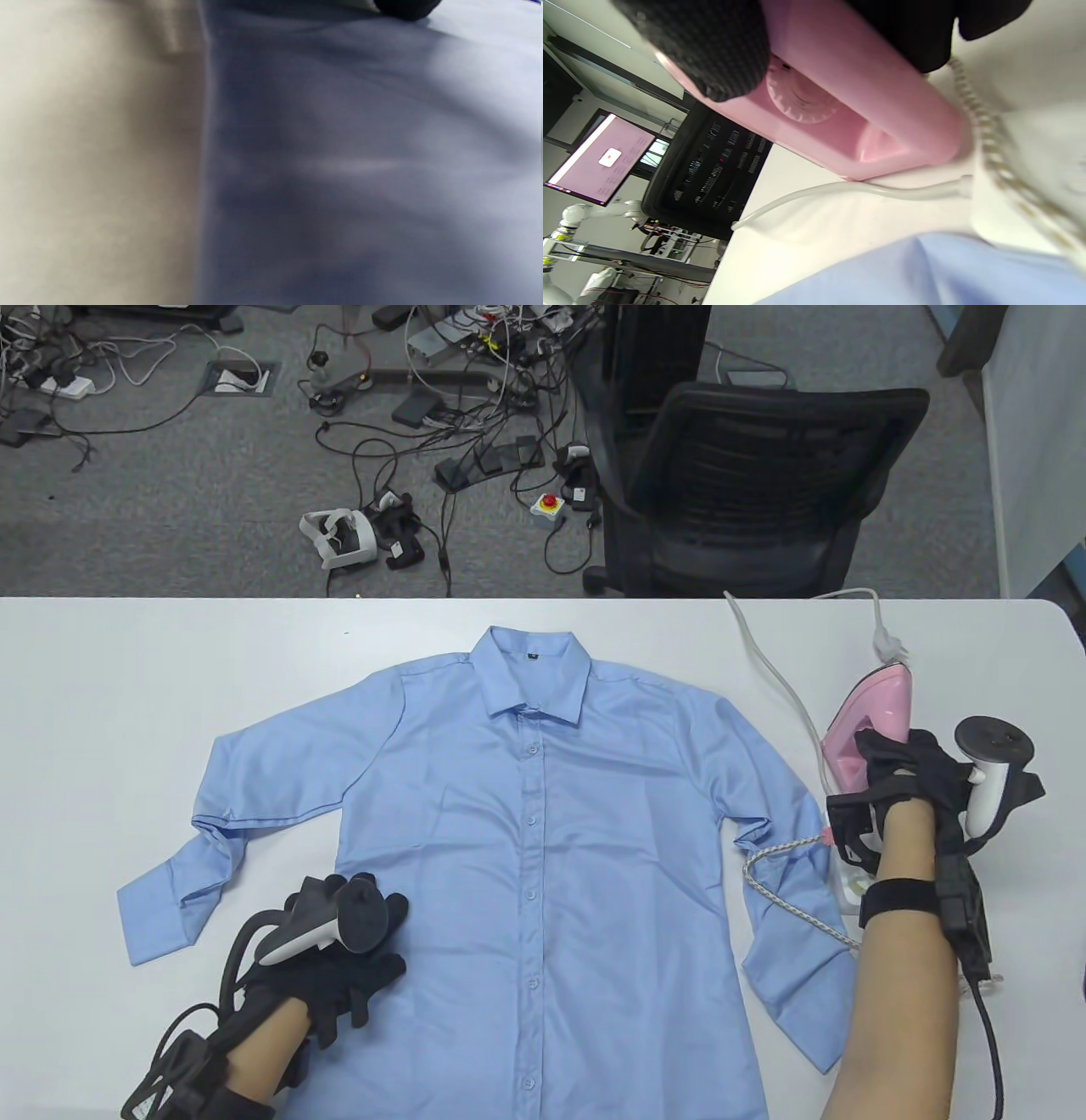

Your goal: Iron long-sleeve shirt with electric iron on table

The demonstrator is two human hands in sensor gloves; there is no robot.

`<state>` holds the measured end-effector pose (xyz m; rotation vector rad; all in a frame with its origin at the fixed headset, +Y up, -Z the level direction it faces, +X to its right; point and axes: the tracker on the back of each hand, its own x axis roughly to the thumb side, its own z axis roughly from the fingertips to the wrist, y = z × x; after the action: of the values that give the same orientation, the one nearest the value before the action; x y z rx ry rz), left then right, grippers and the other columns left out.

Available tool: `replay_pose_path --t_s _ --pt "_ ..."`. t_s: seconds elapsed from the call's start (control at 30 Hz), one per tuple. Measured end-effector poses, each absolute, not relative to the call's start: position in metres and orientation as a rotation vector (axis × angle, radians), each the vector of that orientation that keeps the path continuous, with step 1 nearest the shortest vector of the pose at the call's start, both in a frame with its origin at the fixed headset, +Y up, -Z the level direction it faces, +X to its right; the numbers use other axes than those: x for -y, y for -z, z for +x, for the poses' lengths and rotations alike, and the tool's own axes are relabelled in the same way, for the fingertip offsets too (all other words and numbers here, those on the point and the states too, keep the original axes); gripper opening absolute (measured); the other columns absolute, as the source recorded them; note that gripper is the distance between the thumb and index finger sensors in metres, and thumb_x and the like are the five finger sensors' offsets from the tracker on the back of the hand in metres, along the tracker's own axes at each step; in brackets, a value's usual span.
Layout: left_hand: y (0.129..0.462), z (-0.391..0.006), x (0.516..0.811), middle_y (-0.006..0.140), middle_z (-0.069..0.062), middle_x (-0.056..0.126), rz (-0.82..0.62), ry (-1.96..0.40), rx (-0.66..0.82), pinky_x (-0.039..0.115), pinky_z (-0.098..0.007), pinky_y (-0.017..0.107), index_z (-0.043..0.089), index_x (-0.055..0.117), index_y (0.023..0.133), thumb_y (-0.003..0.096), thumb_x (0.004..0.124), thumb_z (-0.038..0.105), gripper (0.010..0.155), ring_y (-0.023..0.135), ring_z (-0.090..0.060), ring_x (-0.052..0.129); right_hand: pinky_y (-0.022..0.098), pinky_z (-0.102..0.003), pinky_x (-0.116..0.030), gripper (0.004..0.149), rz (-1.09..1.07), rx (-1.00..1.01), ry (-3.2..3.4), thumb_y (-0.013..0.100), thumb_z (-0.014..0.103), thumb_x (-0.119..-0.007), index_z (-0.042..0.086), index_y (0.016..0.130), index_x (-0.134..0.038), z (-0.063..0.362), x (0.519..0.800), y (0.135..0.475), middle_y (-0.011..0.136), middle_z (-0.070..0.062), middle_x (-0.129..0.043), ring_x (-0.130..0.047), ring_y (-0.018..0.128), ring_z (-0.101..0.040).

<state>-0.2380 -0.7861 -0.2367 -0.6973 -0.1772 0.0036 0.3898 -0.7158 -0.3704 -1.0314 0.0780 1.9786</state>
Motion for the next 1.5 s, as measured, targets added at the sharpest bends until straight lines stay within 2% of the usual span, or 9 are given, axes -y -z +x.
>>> replay_pose_path --t_s 0.13,0.27,0.4,0.53,0.67,0.87,1.1,1.27,1.5 --pt "0.237 -0.238 0.786 0.114 0.000 -0.007 -0.699 -0.003 0.179 0.005 -0.060 0.071 0.046 0.013 0.104 0.0519 0.055 0.064 0.070 0.104 -0.029 -0.004 0.063 -0.055 -0.059 0.061 -1.069 -0.173 -2.057 0.037 0.053 -0.080 0.032 0.089 -0.056 0.386 0.724 0.370 0.094 -0.003 -0.064 -0.072 0.088 -0.037" --pt "0.237 -0.238 0.787 0.114 0.000 -0.007 -0.702 -0.005 0.179 0.005 -0.060 0.071 0.046 0.012 0.104 0.0519 0.055 0.064 0.070 0.104 -0.030 -0.005 0.062 -0.056 -0.059 0.062 -1.138 -0.173 -2.123 0.036 0.054 -0.077 0.031 0.090 -0.054 0.380 0.721 0.371 0.094 -0.003 -0.063 -0.071 0.087 -0.037" --pt "0.237 -0.237 0.787 0.114 0.000 -0.007 -0.703 -0.016 0.186 0.005 -0.060 0.071 0.045 0.012 0.104 0.0519 0.055 0.064 0.070 0.104 -0.030 -0.005 0.065 -0.061 -0.046 0.081 -1.148 -0.169 -2.213 0.036 0.053 -0.076 0.019 0.096 -0.034 0.370 0.719 0.370 0.101 -0.011 -0.036 -0.044 0.096 -0.045" --pt "0.237 -0.237 0.785 0.115 0.000 -0.006 -0.691 -0.025 0.195 0.005 -0.060 0.071 0.045 0.015 0.105 0.0517 0.055 0.064 0.069 0.105 -0.030 -0.003 0.066 -0.061 -0.044 0.086 -1.138 -0.014 -2.313 0.035 0.055 -0.074 0.017 0.097 -0.027 0.356 0.698 0.365 0.101 -0.011 -0.028 -0.035 0.097 -0.046" --pt "0.235 -0.236 0.778 0.115 0.000 -0.005 -0.647 -0.036 0.208 0.005 -0.060 0.071 0.045 0.015 0.106 0.0516 0.055 0.065 0.070 0.105 -0.030 -0.003 0.066 -0.061 -0.041 0.088 -1.009 0.190 -2.571 0.036 0.058 -0.070 0.017 0.098 -0.023 0.317 0.668 0.358 0.102 -0.011 -0.022 -0.028 0.098 -0.046" --pt "0.231 -0.232 0.766 0.116 0.000 -0.002 -0.538 -0.022 0.216 0.006 -0.061 0.071 0.044 0.018 0.106 0.0510 0.055 0.065 0.070 0.106 -0.030 0.000 0.067 -0.064 -0.034 0.086 -0.590 0.231 -2.948 0.035 0.061 -0.068 0.025 0.100 -0.024 0.234 0.655 0.348 0.104 -0.006 -0.017 -0.021 0.099 -0.046" --pt "0.229 -0.233 0.761 0.117 -0.001 -0.002 -0.504 -0.038 0.223 0.006 -0.061 0.071 0.044 0.018 0.106 0.0511 0.055 0.065 0.070 0.106 -0.031 0.000 0.067 -0.068 -0.025 0.089 -0.065 -0.106 -3.232 0.032 0.068 -0.063 0.037 0.099 -0.014 0.136 0.696 0.341 0.104 -0.002 0.000 -0.007 0.100 -0.045" --pt "0.231 -0.234 0.762 0.116 0.000 -0.002 -0.522 -0.046 0.218 0.005 -0.061 0.071 0.044 0.018 0.106 0.0510 0.055 0.065 0.070 0.106 -0.030 0.000 0.067 -0.069 -0.023 0.090 -0.112 -0.300 -3.306 0.029 0.073 -0.055 0.037 0.098 -0.008 0.119 0.735 0.365 0.103 -0.002 0.005 -0.003 0.099 -0.044" --pt "0.234 -0.243 0.764 0.117 -0.001 -0.001 -0.541 -0.044 0.175 0.006 -0.061 0.071 0.043 0.019 0.107 0.0511 0.055 0.065 0.070 0.106 -0.033 0.002 0.065 -0.069 -0.032 0.093 -0.495 -0.560 -3.038 0.027 0.078 -0.044 0.032 0.098 -0.006 0.155 0.773 0.410 0.102 -0.010 0.004 -0.013 0.098 -0.051"
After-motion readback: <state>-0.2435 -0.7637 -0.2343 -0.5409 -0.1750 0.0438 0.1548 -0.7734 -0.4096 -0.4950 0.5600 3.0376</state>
